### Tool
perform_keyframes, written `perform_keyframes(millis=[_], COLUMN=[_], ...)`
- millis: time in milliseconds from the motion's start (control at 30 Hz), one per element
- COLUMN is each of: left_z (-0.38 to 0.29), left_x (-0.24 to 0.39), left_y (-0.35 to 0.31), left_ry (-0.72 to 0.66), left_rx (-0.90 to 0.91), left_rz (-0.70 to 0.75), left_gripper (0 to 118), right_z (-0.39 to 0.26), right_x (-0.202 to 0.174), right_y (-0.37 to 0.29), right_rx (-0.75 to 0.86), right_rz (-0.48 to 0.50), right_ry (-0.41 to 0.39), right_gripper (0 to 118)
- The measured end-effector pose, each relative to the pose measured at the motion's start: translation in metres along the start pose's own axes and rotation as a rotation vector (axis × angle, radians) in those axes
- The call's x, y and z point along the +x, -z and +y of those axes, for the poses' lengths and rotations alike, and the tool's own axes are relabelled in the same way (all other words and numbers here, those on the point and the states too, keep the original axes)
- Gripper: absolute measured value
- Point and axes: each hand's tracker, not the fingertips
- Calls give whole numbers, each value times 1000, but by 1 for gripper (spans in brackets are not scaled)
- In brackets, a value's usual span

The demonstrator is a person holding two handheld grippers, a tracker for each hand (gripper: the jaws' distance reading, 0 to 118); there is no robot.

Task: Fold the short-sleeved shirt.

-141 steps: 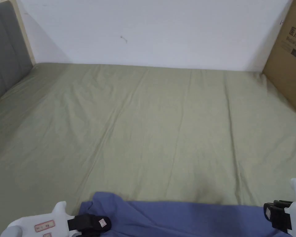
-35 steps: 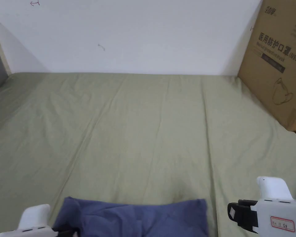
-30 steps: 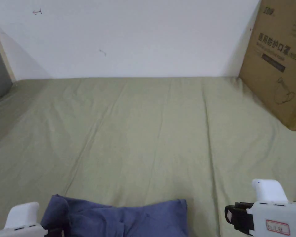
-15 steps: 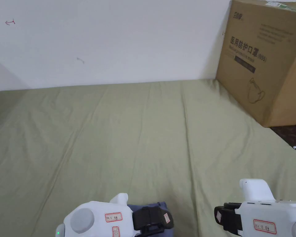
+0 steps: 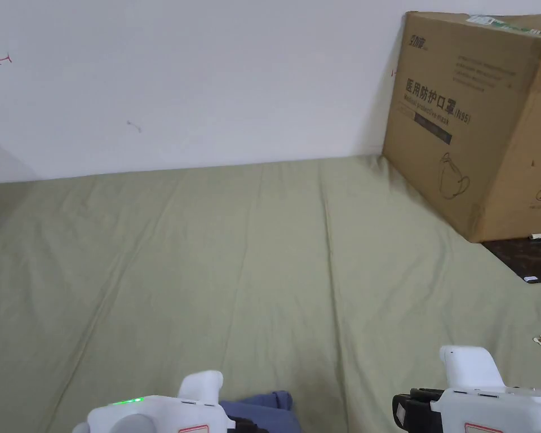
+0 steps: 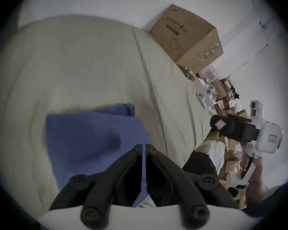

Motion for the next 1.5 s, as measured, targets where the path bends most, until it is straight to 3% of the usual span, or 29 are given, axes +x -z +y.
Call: perform_keyframes(millis=[167,267,300,500,633,767,933,1100,1200,1300,1333,1367,1400,1433,1467,1500], left_z=[-13,-12,-11,-22,-32,-32,-46,-56,-55,-49,-48,-46,-43,-39,-37,-35], left_x=[-14,-28,-29,12,7,-41,-88,-121,-128,-141,-144,-147,-150,-152,-156,-161], left_y=[78,96,96,11,-73,-117,-124,-105,-93,-77,-72,-68,-63,-57,-48,-49], left_ry=[-56,-246,-260,-60,41,-31,-194,-317,-343,-357,-356,-354,-353,-351,-347,-344], left_rx=[-185,-209,-198,24,229,296,295,305,272,220,210,216,211,197,175,196], left_rz=[-39,-239,-229,-138,21,134,74,-32,-76,-180,-203,-209,-214,-221,-229,-253], left_gripper=[4,3,3,4,3,3,4,4,4,5,12,28,52,93,117,117], right_z=[-2,-4,-4,-3,-3,-12,-30,-42,-43,-44,-44,-45,-45,-45,-45,-46], right_x=[1,2,1,-2,-7,-39,-65,-41,-18,-10,-7,-11,-10,-10,-9,-9], right_y=[-5,-5,-6,-18,-7,34,106,148,151,145,145,137,137,137,136,137], right_rx=[4,-2,-3,18,31,-112,-277,-343,-351,-353,-354,-354,-358,-360,-362,-363], right_rz=[2,1,2,34,158,238,393,316,378,345,349,350,351,354,354,352], right_ry=[9,9,8,2,20,26,8,74,168,140,136,134,138,144,149,152], right_gripper=[0,0,0,0,0,0,0,0,0,0,0,0,0,0,0,0])
